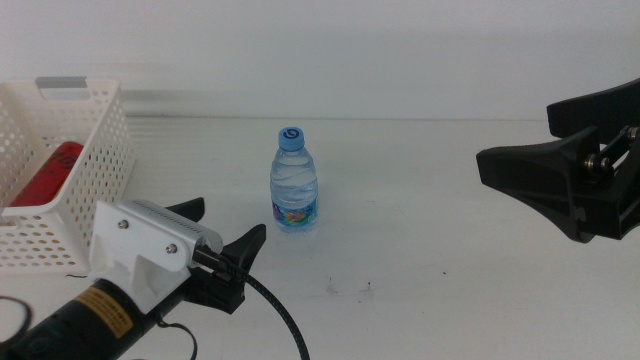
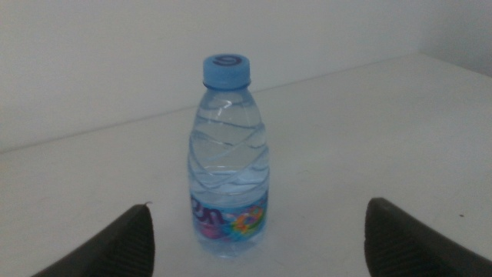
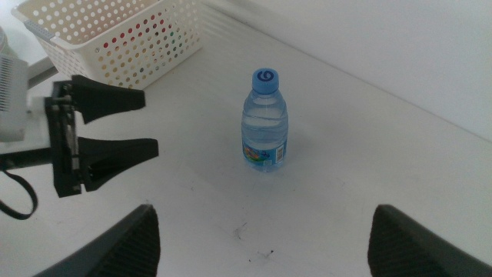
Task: Use arms to grab the bottles and put them into the dustbin to the left of the table.
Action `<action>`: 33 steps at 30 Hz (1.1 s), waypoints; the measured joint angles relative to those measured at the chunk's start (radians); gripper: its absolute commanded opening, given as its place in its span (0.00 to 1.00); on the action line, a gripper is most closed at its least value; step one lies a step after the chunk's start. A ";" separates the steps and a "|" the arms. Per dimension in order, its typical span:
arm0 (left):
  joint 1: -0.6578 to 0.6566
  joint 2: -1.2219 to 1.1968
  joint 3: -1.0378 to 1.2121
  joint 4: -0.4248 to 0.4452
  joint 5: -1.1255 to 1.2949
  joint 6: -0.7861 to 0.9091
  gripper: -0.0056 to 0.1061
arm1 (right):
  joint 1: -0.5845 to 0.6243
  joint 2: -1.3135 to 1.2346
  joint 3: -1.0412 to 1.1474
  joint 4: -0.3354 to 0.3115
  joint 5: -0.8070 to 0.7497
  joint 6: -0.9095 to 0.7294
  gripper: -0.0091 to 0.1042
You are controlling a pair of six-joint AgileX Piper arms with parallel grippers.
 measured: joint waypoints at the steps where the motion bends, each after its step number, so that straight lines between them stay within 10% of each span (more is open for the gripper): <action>1: 0.017 0.025 0.000 0.032 -0.027 -0.016 0.89 | 0.000 0.000 0.000 0.000 0.000 0.000 0.88; 9: 0.089 0.268 -0.046 0.181 -0.220 -0.100 0.89 | 0.000 0.000 0.000 0.000 0.000 0.002 0.88; 33: 0.105 0.571 -0.392 0.213 -0.148 -0.131 0.89 | 0.000 0.000 0.000 0.002 0.000 0.002 0.88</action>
